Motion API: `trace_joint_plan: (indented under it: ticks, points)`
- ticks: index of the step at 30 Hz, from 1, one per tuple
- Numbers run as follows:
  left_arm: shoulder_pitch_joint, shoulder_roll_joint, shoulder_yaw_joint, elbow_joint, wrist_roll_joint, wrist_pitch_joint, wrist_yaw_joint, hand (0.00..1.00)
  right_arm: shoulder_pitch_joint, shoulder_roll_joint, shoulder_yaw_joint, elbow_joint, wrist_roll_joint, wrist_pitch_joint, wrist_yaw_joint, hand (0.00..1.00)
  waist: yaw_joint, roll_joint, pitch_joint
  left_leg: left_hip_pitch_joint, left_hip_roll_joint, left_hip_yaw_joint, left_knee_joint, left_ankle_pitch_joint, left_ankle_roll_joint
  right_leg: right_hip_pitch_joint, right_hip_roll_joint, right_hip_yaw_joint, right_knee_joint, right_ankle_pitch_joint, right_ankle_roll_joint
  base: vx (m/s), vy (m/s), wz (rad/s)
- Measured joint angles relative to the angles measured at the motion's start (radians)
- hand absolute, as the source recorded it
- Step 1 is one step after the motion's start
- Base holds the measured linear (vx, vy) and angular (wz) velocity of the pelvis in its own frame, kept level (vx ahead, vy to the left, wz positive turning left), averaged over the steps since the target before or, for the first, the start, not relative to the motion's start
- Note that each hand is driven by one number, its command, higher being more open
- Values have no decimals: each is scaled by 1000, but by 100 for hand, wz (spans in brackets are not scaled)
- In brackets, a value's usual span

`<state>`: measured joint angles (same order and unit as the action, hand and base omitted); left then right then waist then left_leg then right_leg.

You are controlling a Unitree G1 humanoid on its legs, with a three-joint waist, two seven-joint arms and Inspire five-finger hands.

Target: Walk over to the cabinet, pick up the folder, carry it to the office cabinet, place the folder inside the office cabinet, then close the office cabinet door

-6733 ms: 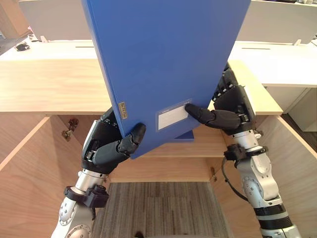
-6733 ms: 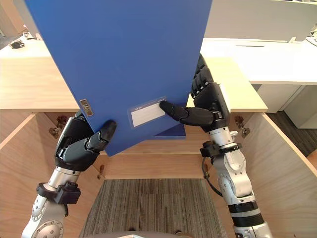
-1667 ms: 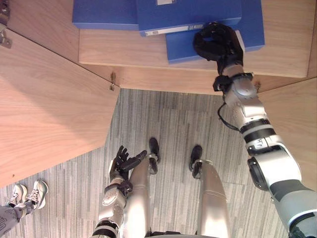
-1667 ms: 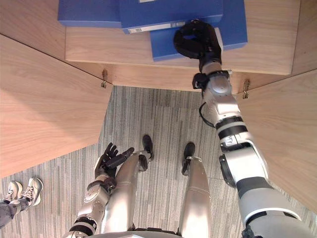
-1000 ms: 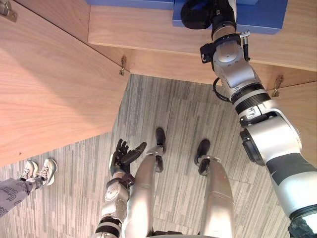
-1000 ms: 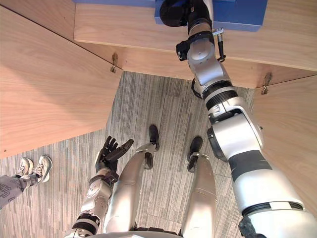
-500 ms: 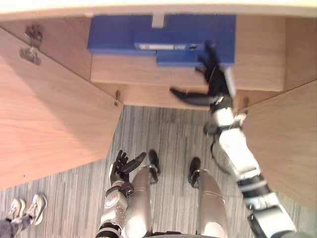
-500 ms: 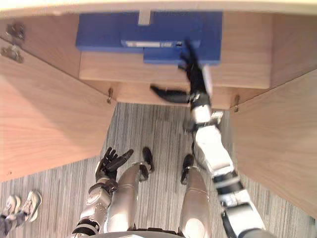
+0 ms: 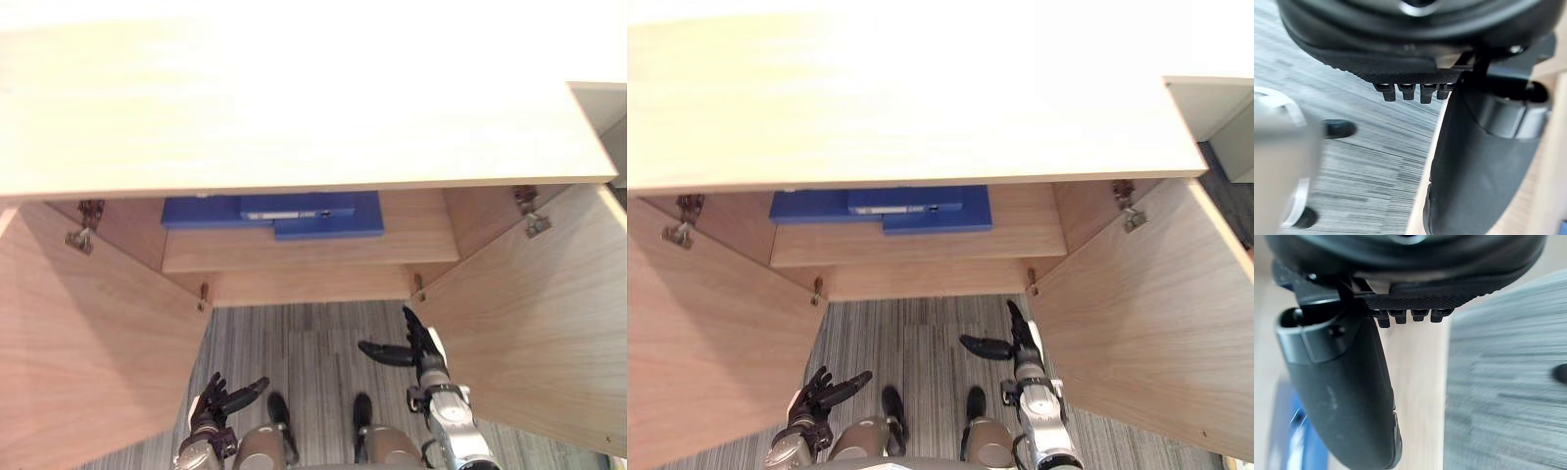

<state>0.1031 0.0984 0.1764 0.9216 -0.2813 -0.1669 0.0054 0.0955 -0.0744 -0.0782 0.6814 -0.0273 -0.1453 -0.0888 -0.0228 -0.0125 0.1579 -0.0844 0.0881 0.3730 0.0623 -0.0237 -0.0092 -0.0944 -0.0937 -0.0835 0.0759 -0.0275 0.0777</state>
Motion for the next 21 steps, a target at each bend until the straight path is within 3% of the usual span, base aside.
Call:
trace_joint_plan:
  ticks: [4, 11, 16, 21]
  points:
    - [1, -2, 2, 26, 11, 5, 3, 100, 38, 24, -110, 102, 43, 11, -20, 100, -20, -2, -23, 79, -12, 27, -68, 24, -5, 38, 4, 25, -11, 8, -1, 0, 25, -21]
    - [45, -6, 2, 36, 43, 22, 2, 100, 74, 30, -240, 103, 195, 13, -39, 100, -48, 0, -31, 155, -37, 100, -139, 51, -6, 46, 7, 108, -36, 29, 3, -93, 29, -36]
    - [85, -5, 2, 36, 48, 25, -6, 100, 73, 23, -406, -44, 263, 12, -69, 100, -59, 7, -43, 177, -55, 174, -149, 30, -22, 29, 4, 193, -63, 55, 2, -90, 29, -49]
    - [115, -4, -8, 36, 49, 24, -13, 100, 35, -86, -496, -135, 275, 21, -92, 100, -81, 29, -47, 183, -70, 236, -148, 7, -21, 5, 3, 255, -63, 64, 2, -19, 9, -40]
